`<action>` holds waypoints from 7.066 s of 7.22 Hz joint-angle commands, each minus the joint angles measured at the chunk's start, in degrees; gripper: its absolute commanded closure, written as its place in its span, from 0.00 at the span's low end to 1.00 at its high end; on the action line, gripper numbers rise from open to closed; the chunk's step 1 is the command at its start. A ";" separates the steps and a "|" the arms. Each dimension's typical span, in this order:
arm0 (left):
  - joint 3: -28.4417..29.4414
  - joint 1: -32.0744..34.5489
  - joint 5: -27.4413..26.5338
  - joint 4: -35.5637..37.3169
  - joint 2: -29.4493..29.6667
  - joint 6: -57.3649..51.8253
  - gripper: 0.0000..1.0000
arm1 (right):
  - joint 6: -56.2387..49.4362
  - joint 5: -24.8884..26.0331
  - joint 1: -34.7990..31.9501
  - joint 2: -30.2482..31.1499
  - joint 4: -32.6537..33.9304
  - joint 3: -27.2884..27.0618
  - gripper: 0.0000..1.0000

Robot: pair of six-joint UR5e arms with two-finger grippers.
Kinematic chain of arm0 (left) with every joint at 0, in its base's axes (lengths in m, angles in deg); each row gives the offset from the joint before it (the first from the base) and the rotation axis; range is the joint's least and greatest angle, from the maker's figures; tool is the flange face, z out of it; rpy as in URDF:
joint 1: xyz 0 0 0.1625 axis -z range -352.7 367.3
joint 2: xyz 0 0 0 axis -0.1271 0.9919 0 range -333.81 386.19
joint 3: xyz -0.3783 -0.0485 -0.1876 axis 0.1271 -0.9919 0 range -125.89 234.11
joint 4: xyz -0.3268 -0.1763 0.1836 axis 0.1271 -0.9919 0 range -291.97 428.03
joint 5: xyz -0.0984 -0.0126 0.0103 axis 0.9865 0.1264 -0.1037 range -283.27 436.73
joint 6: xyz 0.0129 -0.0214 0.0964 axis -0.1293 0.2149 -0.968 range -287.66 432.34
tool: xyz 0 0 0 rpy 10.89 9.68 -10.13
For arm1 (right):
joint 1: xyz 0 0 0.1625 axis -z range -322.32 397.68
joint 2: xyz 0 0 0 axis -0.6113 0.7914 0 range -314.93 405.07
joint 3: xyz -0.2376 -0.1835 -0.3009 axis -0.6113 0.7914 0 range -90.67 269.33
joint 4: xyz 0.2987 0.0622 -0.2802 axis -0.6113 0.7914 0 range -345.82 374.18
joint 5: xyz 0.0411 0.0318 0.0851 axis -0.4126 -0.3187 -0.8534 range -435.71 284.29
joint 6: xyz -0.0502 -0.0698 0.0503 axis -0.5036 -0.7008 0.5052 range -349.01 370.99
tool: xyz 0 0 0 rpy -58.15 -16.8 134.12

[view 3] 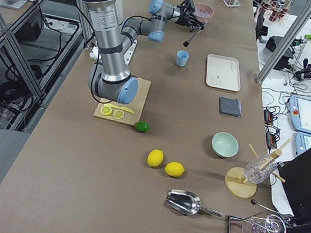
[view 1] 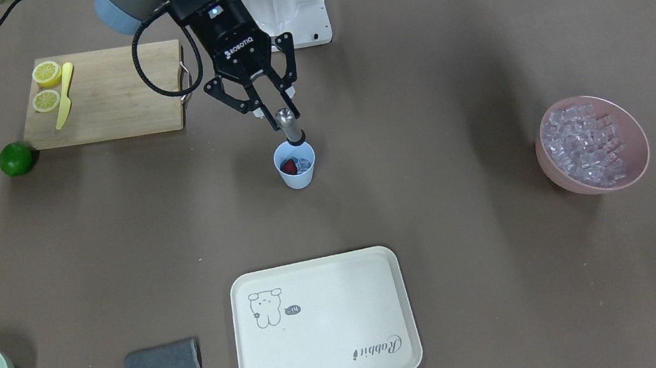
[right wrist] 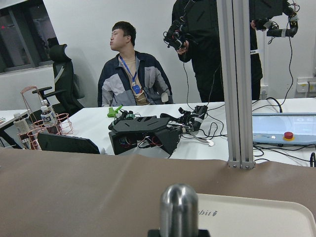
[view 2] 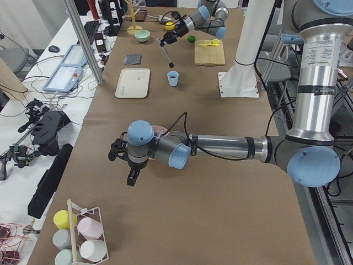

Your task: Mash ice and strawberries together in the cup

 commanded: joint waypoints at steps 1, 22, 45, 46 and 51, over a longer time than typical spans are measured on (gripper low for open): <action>-0.06 0.00 0.00 0.00 -0.02 0.00 0.03 | 0.01 2.18 0.68 -0.20 -0.02 1.67 1.00; 0.30 -0.09 0.00 -2.99 -1.60 -0.09 0.03 | -4.21 1.31 0.16 -0.64 -0.54 2.55 1.00; -0.15 -0.26 0.26 -2.47 3.57 -0.17 0.03 | 0.01 -40.45 -23.10 6.63 -0.28 3.34 1.00; 0.03 -0.26 3.74 -2.20 4.37 0.17 0.03 | 0.10 -43.92 -26.09 8.13 -0.19 4.13 1.00; 0.38 -0.79 4.13 -2.73 7.89 -0.44 0.03 | 0.28 -69.40 -39.64 11.57 -0.19 19.15 1.00</action>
